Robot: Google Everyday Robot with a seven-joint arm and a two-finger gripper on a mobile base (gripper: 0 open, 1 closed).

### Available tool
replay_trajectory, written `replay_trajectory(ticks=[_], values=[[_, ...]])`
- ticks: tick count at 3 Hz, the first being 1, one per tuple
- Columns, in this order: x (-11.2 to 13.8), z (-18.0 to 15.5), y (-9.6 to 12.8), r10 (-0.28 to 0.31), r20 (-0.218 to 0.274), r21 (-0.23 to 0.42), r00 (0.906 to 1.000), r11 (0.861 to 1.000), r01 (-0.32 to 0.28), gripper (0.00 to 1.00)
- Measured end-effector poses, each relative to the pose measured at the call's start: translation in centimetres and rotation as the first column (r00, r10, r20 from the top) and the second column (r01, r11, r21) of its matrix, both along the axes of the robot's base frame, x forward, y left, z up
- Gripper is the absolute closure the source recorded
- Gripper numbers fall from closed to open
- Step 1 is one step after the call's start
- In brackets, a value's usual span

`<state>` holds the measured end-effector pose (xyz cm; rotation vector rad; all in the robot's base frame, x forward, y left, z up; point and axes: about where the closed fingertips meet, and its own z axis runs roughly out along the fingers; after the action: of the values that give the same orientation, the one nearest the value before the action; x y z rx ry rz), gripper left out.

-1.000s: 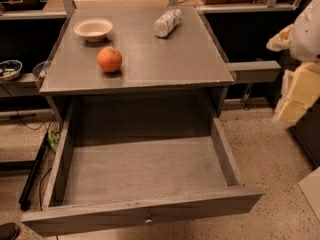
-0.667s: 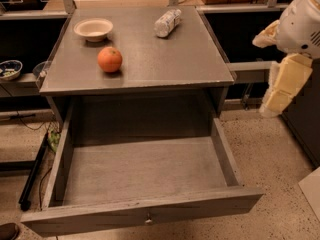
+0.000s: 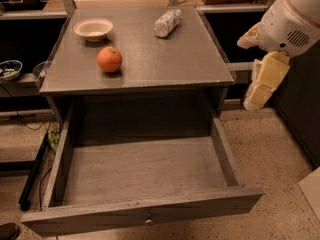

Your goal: Place orange into top drawer

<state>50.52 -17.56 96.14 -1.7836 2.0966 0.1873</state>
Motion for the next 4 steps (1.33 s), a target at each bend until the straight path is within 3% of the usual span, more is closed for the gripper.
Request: replay_trajectory(ticks=[1,3,4], values=[[1.6,-0.2,1.4,0.023,0.016,0.031,0.9996,0.999,-0.023,0.0],[6.0,-0.8,6.5,0.103,0.026,0.079,0.9944,0.991,-0.104,0.0],[7.8,-2.9,8.9,0.098,0.014,0.087,0.9951,0.991,-0.099,0.0]])
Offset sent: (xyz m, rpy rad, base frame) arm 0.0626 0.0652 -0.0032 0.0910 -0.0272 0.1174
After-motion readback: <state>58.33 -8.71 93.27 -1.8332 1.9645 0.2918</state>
